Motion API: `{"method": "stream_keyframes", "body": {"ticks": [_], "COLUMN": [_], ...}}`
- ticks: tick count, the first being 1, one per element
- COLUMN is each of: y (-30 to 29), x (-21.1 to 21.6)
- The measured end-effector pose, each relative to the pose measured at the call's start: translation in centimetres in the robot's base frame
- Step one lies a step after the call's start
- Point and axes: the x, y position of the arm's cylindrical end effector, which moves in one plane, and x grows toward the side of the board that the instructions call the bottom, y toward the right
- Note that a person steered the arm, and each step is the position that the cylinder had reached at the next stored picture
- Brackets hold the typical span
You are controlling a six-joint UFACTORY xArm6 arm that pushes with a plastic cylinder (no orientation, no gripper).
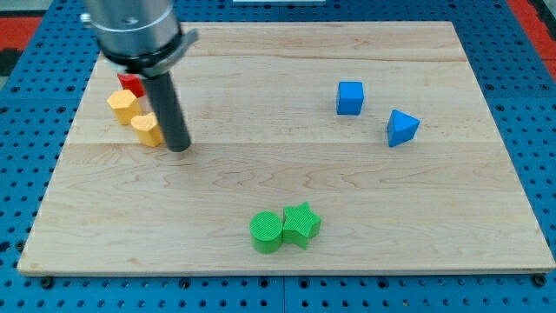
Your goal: Place the green star below the yellow heart
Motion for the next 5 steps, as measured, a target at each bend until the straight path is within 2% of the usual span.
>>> {"method": "stream_keyframes", "body": {"ticks": [1,2,3,4,5], "y": [-3.2,-6.1,-2.2,3.5,11.2], "x": [-3.2,-1.8,-0.3,3.3,4.2]}}
